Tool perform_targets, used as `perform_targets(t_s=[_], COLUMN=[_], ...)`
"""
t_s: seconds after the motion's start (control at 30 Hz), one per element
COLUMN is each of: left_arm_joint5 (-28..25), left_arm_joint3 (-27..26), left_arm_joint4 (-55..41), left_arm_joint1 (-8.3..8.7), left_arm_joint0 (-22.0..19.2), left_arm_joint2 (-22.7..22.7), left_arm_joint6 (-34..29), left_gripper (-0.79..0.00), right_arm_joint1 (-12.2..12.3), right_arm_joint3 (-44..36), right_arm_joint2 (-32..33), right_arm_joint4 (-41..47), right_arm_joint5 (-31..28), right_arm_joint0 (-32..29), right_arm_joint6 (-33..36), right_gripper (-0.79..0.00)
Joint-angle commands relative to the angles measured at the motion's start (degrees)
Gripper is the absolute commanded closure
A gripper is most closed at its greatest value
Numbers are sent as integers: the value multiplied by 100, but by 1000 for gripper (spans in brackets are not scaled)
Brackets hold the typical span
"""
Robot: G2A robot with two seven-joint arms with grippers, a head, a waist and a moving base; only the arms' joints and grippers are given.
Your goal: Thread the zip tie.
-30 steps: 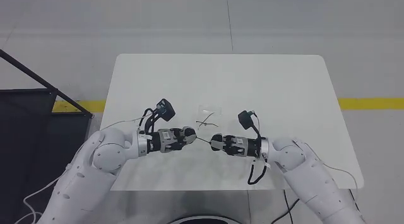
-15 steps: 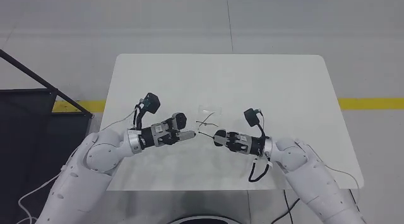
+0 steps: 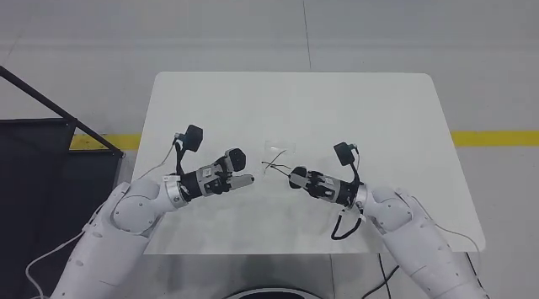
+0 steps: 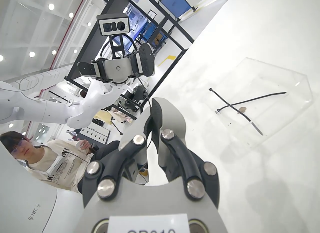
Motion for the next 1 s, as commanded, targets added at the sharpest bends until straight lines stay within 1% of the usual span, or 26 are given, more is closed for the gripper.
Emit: perform_targets(t_s=[0.0, 0.1, 0.2, 0.3, 0.47, 0.63, 0.67, 0.7, 0.73, 0.77, 0.8, 0.87, 0.93, 0.97], left_arm_joint5=[200, 590, 716, 914, 843, 843, 846, 862, 875, 886, 892, 849, 827, 822], left_arm_joint3=[-47, -134, -61, 43, 332, 557, 596, 638, 677, 715, 770, 835, 919, 950], left_arm_joint4=[140, 759, 886, 1220, 1370, 1401, 1411, 1408, 1374, 1330, 1287, 1169, 1056, 1019], left_arm_joint1=[-22, -93, -187, -284, -429, -539, -554, -569, -584, -598, -616, -638, -661, -672], left_arm_joint0=[10, -2, -36, -129, -263, -346, -370, -396, -421, -449, -490, -534, -592, -617], left_arm_joint2=[64, 270, 574, 850, 1216, 1421, 1447, 1472, 1496, 1518, 1544, 1584, 1611, 1620], left_arm_joint6=[178, 769, 1315, 1878, 2581, 3032, 3045, 3037, 3024, 3004, 2966, 2886, 2793, 2777], left_gripper=[-785, -785, -785, -785, -785, -785, -754, -650, -588, -499, -388, -323, -231, -209], right_arm_joint1=[-8, -41, -84, -126, -180, -221, -228, -235, -240, -246, -252, -259, -267, -271], right_arm_joint3=[-20, -7, 111, 216, 351, 474, 494, 508, 521, 534, 546, 562, 577, 583], right_arm_joint2=[-1, -56, -115, -167, -220, -223, -223, -225, -225, -226, -226, -222, -217, -214], right_arm_joint4=[79, 419, 781, 1007, 1205, 1341, 1364, 1378, 1389, 1399, 1410, 1420, 1432, 1430], right_arm_joint5=[165, 388, 588, 700, 652, 676, 682, 681, 676, 680, 677, 671, 660, 655], right_arm_joint0=[-44, -39, 26, 124, 198, 238, 245, 254, 260, 265, 271, 279, 279, 282], right_arm_joint6=[-89, -110, -98, -54, -6, -26, -20, -3, 11, 29, 53, 81, 104, 123], right_gripper=[0, 0, 0, 0, 0, 0, 0, 0, 0, 0, 0, 0, 0, 0])
